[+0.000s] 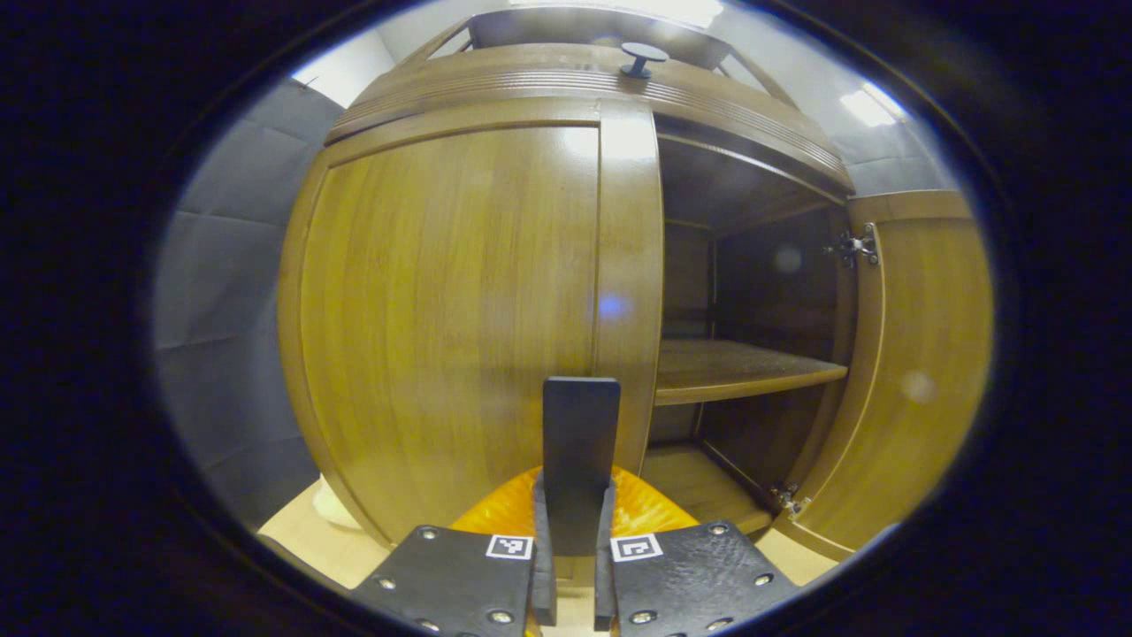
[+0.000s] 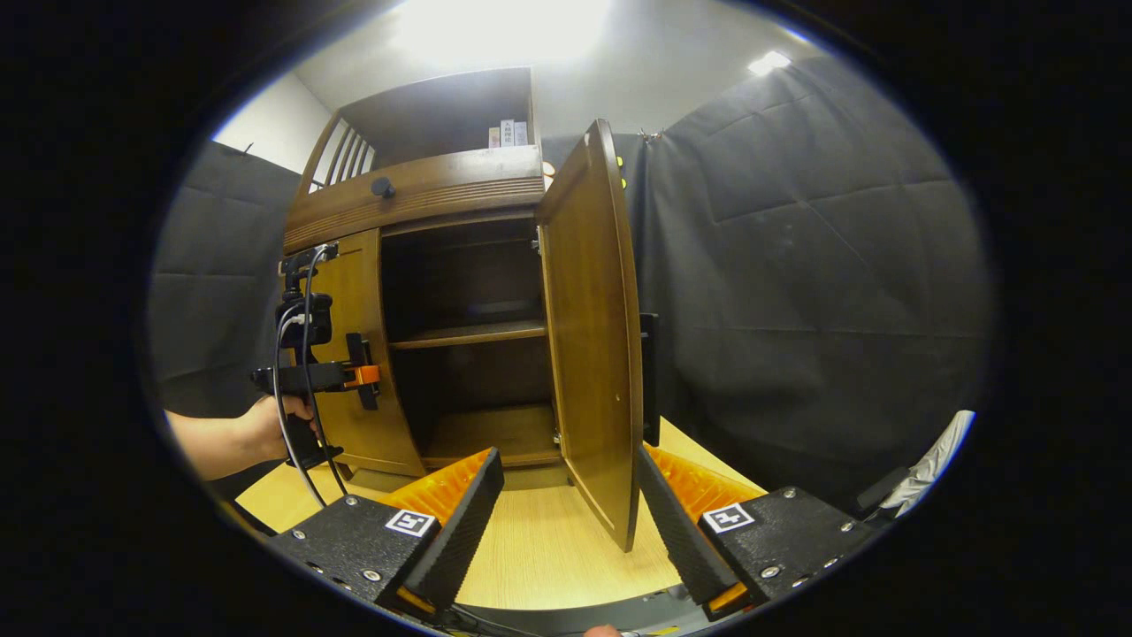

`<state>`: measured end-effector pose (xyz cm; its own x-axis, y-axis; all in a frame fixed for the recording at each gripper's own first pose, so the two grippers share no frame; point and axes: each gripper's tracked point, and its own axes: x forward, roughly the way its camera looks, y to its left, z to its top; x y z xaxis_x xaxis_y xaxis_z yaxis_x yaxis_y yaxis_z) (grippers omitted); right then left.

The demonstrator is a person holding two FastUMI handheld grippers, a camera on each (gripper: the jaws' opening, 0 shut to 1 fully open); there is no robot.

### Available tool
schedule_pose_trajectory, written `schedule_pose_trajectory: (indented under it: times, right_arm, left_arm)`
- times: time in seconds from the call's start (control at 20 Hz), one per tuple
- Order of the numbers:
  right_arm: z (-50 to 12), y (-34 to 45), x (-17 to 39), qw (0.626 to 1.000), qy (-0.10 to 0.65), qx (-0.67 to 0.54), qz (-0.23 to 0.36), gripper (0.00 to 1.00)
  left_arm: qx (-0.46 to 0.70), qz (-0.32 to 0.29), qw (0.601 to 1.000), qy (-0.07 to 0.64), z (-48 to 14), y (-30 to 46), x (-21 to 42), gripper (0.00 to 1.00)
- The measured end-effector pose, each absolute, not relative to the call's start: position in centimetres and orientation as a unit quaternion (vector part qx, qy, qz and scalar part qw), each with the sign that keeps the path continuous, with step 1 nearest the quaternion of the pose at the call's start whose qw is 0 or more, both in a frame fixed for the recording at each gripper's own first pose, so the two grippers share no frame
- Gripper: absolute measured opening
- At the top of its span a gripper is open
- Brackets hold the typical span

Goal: Open the right door of the double-door shoe cabinet with the right hand, and open the left door with the left hand.

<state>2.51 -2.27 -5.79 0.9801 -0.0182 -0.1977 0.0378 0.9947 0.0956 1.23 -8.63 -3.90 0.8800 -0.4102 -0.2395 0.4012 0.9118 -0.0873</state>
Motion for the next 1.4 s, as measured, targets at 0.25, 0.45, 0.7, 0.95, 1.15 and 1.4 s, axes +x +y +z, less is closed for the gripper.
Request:
schedule_pose_trajectory:
  times: [0.25,0.45,0.7,0.95,1.15,1.4]
  right_arm:
    - [-5.8,-0.9,2.2,0.994,0.101,0.048,0.0,0.94]
    - [-5.3,0.6,1.7,0.994,0.096,0.05,0.011,0.94]
    - [-5.2,2.5,1.1,0.994,0.096,0.052,0.024,0.94]
    - [-5.2,3.5,0.1,0.993,0.1,0.06,0.027,0.94]
    - [-4.7,4.0,-0.5,0.993,0.097,0.062,0.028,0.94]
    - [-4.6,5.6,-1.1,0.992,0.098,0.064,0.041,0.94]
  left_arm:
    - [-0.022,-0.22,0.967,0.126,-3.6,-8.8,1.0,0.12]
    - [-0.024,-0.226,0.966,0.122,-3.7,-9.0,1.0,0.12]
    - [-0.029,-0.233,0.965,0.118,-3.5,-9.1,0.8,0.12]
    - [-0.036,-0.229,0.965,0.12,-3.2,-9.0,0.7,0.17]
    - [-0.042,-0.225,0.966,0.121,-3.2,-8.8,0.5,0.17]
    - [-0.038,-0.22,0.967,0.123,-3.5,-8.7,0.3,0.22]
